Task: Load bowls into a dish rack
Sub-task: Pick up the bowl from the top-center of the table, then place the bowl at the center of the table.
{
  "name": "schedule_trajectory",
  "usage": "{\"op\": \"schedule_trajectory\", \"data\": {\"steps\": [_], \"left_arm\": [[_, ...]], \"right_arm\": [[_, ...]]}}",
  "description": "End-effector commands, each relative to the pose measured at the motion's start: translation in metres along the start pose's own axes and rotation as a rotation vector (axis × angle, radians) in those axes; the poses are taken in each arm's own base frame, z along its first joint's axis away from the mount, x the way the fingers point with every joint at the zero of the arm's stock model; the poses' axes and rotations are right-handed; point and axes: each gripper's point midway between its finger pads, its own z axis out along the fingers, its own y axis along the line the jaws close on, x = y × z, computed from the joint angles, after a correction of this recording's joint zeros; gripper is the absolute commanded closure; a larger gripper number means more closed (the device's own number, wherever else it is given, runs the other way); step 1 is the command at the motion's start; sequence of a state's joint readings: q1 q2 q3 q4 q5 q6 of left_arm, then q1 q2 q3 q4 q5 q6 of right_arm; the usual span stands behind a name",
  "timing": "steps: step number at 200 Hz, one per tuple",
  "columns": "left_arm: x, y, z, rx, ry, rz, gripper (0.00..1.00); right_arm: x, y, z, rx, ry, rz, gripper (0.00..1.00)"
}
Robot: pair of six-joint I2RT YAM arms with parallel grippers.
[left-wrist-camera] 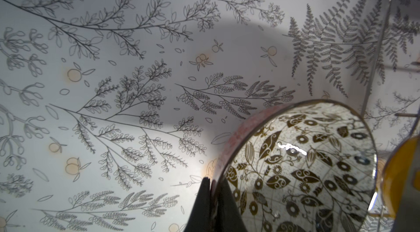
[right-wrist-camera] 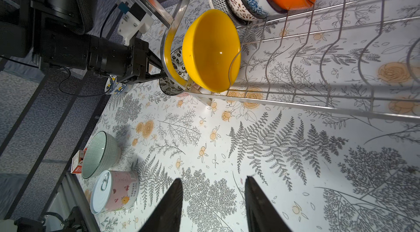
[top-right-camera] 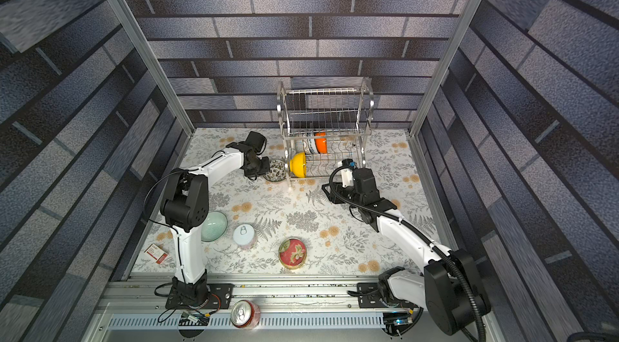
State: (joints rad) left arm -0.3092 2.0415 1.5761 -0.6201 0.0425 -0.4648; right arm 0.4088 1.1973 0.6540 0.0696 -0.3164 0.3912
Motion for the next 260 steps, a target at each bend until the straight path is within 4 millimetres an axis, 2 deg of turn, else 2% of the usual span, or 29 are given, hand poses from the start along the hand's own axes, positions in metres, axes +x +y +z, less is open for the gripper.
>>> {"op": "schedule_trajectory", "data": {"steps": [1,26,54,75,107,147,195,220,260], "left_arm": [[0.003,0.016,-0.016,-0.016,-0.008,-0.027,0.97],[0.013,0.031,-0.029,-0.02,-0.006,-0.038,0.98],[0.034,0.043,-0.045,-0.016,-0.003,-0.032,0.98],[0.052,0.042,-0.056,0.02,0.0,-0.014,0.98],[0.082,0.028,-0.069,0.069,0.011,0.052,0.98],[0.112,-0.011,-0.077,0.141,0.02,0.146,0.97],[0.129,-0.072,-0.072,0.219,0.016,0.235,0.97],[0.136,-0.102,-0.066,0.249,0.023,0.28,0.96],[0.139,-0.131,-0.056,0.265,0.027,0.323,0.96]], "right_arm": [[0.007,-0.004,0.001,0.023,0.021,-0.004,0.54],[0.006,-0.006,0.003,0.032,0.023,-0.007,0.54],[0.005,-0.01,0.006,0.048,0.016,-0.002,0.55],[0.003,-0.014,0.008,0.068,0.009,0.014,0.56],[0.0,-0.026,0.008,0.131,-0.011,0.048,0.56],[0.001,-0.055,-0.002,0.299,-0.048,0.129,0.56],[0.01,-0.085,-0.031,0.503,-0.083,0.21,0.55],[0.012,-0.089,-0.047,0.539,-0.116,0.22,0.54],[0.012,-0.089,-0.066,0.57,-0.138,0.208,0.53]]}}
